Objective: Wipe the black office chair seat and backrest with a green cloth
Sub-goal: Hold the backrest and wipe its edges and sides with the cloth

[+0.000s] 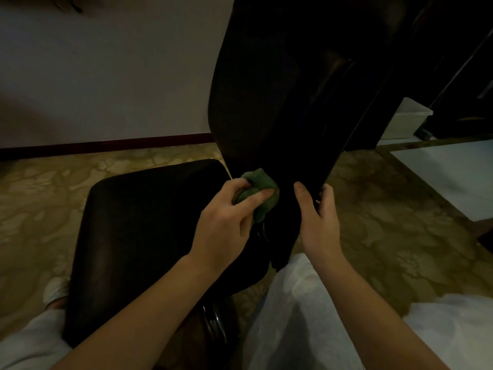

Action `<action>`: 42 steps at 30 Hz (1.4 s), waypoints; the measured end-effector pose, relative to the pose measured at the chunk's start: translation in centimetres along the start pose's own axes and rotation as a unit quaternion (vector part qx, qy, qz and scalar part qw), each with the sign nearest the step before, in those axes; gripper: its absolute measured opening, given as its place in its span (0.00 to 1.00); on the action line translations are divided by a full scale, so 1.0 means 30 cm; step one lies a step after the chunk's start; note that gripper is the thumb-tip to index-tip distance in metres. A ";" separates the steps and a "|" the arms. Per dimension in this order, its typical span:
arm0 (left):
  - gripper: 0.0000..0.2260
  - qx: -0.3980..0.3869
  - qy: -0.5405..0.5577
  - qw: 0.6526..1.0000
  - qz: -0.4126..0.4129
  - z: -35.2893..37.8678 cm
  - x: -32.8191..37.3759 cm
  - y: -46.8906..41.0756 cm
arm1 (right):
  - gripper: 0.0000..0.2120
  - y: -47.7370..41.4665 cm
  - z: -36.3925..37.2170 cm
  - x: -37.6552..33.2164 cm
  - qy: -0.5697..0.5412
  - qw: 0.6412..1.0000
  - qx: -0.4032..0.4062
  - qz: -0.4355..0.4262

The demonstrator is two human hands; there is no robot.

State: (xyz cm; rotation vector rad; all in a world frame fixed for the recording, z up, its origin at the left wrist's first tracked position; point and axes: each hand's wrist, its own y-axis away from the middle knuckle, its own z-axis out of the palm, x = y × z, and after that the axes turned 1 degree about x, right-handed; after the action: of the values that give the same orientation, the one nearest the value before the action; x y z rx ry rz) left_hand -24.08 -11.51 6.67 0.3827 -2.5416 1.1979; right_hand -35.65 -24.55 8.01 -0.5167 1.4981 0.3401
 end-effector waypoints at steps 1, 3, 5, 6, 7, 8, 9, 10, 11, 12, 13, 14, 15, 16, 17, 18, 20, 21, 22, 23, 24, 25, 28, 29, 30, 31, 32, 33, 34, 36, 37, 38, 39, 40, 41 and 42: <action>0.16 -0.011 -0.007 1.000 0.006 0.008 -0.006 0.010 | 0.12 0.000 0.001 0.000 -0.003 1.000 0.000 0.001; 0.15 -0.036 -0.025 0.999 0.015 0.032 -0.024 0.047 | 0.12 -0.002 0.001 0.003 -0.006 1.000 0.000 -0.004; 0.15 -0.050 -0.040 0.998 0.017 0.062 -0.043 0.088 | 0.14 -0.004 0.000 0.011 -0.004 1.000 0.002 -0.015; 0.15 -0.051 -0.049 0.997 0.017 0.076 -0.052 0.108 | 0.15 -0.004 0.000 0.015 0.001 1.000 0.001 -0.019; 0.15 -0.052 -0.060 0.997 0.017 0.090 -0.061 0.124 | 0.15 -0.003 0.000 0.022 0.007 1.000 -0.002 -0.023; 0.15 -0.053 -0.071 0.996 0.019 0.105 -0.068 0.138 | 0.15 -0.003 -0.002 0.028 0.011 1.000 -0.004 -0.024; 0.15 -0.056 -0.079 0.995 0.020 0.119 -0.075 0.152 | 0.16 -0.004 -0.004 0.034 0.012 1.000 -0.007 -0.022; 0.15 -0.062 -0.084 0.994 0.018 0.131 -0.079 0.164 | 0.17 -0.006 -0.007 0.037 0.012 1.000 -0.009 -0.017; 0.15 -0.071 -0.086 0.994 0.014 0.140 -0.080 0.175 | 0.19 -0.010 -0.009 0.039 0.013 1.000 -0.011 -0.011; 0.15 -0.081 -0.088 0.993 0.009 0.147 -0.082 0.184 | 0.21 -0.014 -0.010 0.040 0.015 1.000 -0.013 -0.007; 0.15 -0.093 -0.088 0.992 0.003 0.148 -0.080 0.188 | 0.23 -0.017 -0.012 0.040 0.020 1.000 -0.013 -0.004; 0.16 -0.101 -0.087 0.991 -0.005 0.145 -0.078 0.189 | 0.24 -0.019 -0.012 0.038 0.024 1.000 -0.013 -0.004; 0.16 -0.105 -0.085 0.991 -0.013 0.139 -0.073 0.184 | 0.25 -0.020 -0.013 0.038 0.026 1.000 -0.012 -0.004; 0.16 -0.104 -0.079 0.991 -0.021 0.128 -0.066 0.176 | 0.25 -0.020 -0.014 0.037 0.025 1.000 -0.011 -0.004; 0.16 -0.099 -0.071 0.992 -0.029 0.115 -0.056 0.165 | 0.25 -0.020 -0.015 0.037 0.023 1.000 -0.012 -0.003; 0.16 -0.090 -0.062 0.993 -0.035 0.099 -0.044 0.152 | 0.25 -0.020 -0.016 0.039 0.021 1.000 -0.014 -0.001; 0.16 -0.062 -0.044 0.997 -0.032 0.067 -0.021 0.120 | 0.28 -0.017 -0.017 0.041 0.018 1.000 -0.013 0.002; 0.16 -0.047 -0.035 0.998 -0.028 0.052 -0.011 0.102 | 0.29 -0.015 -0.018 0.043 0.016 1.000 -0.011 0.003; 0.16 -0.036 -0.028 0.999 -0.025 0.041 -0.004 0.084 | 0.29 -0.013 -0.018 0.044 0.014 1.000 -0.010 0.003; 0.16 -0.030 -0.026 0.999 -0.023 0.036 0.000 0.070 | 0.29 -0.011 -0.019 0.045 0.014 1.000 -0.008 0.004; 0.16 -0.029 -0.028 0.999 -0.020 0.035 0.001 0.061 | 0.29 -0.010 -0.019 0.045 0.013 1.000 -0.008 0.005; 0.16 -0.032 -0.032 0.999 -0.015 0.038 0.000 0.057 | 0.30 -0.009 -0.019 0.044 0.011 1.000 -0.009 0.008; 0.16 -0.046 -0.040 0.998 -0.004 0.058 -0.020 0.077 | 0.30 -0.013 -0.021 0.043 0.001 1.000 -0.014 0.013; 0.15 -0.048 -0.043 0.998 -0.003 0.064 -0.029 0.086 | 0.30 -0.014 -0.022 0.044 -0.001 1.000 -0.016 0.014; 0.15 -0.051 -0.048 0.998 -0.004 0.069 -0.036 0.095 | 0.29 -0.015 -0.022 0.046 -0.001 1.000 -0.017 0.014; 0.15 -0.057 -0.055 0.997 -0.005 0.074 -0.041 0.103 | 0.29 -0.015 -0.022 0.048 0.001 1.000 -0.018 0.012; 0.15 -0.066 -0.065 0.996 -0.007 0.080 -0.044 0.112 | 0.29 -0.015 -0.022 0.051 0.004 1.000 -0.017 0.011; 0.15 -0.076 -0.076 0.994 -0.007 0.089 -0.048 0.125 | 0.29 -0.014 -0.020 0.053 0.006 1.000 -0.017 0.009; 0.16 -0.086 -0.084 0.993 -0.008 0.098 -0.050 0.136 | 0.28 -0.013 -0.018 0.054 0.007 1.000 -0.016 0.007; 0.16 -0.106 -0.096 0.990 -0.011 0.115 -0.053 0.157 | 0.26 -0.013 -0.014 0.054 0.008 1.000 -0.012 0.003; 0.16 -0.115 -0.102 0.988 -0.013 0.121 -0.055 0.163 | 0.26 -0.014 -0.013 0.053 0.008 1.000 -0.010 0.002; 0.16 -0.123 -0.109 0.986 -0.015 0.127 -0.057 0.167 | 0.25 -0.015 -0.013 0.053 0.009 1.000 -0.011 0.002; 0.16 -0.131 -0.115 0.985 -0.017 0.129 -0.058 0.170 | 0.26 -0.015 -0.014 0.053 0.009 1.000 -0.013 0.004; 0.17 -0.139 -0.120 0.983 -0.019 0.130 -0.058 0.171 | 0.26 -0.016 -0.015 0.053 0.008 1.000 -0.016 0.007; 0.17 -0.145 -0.122 0.982 -0.021 0.125 -0.055 0.169 | 0.27 -0.017 -0.017 0.053 0.009 1.000 -0.018 0.009; 0.17 -0.146 -0.121 0.982 -0.024 0.116 -0.049 0.165 | 0.27 -0.017 -0.018 0.053 0.010 1.000 -0.019 0.010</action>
State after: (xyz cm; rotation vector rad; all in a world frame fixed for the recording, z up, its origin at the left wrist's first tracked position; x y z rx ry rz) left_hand -25.08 -11.01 0.57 0.5422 -2.8428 0.7833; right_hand -35.77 -25.43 6.49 -0.5369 1.5201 0.3817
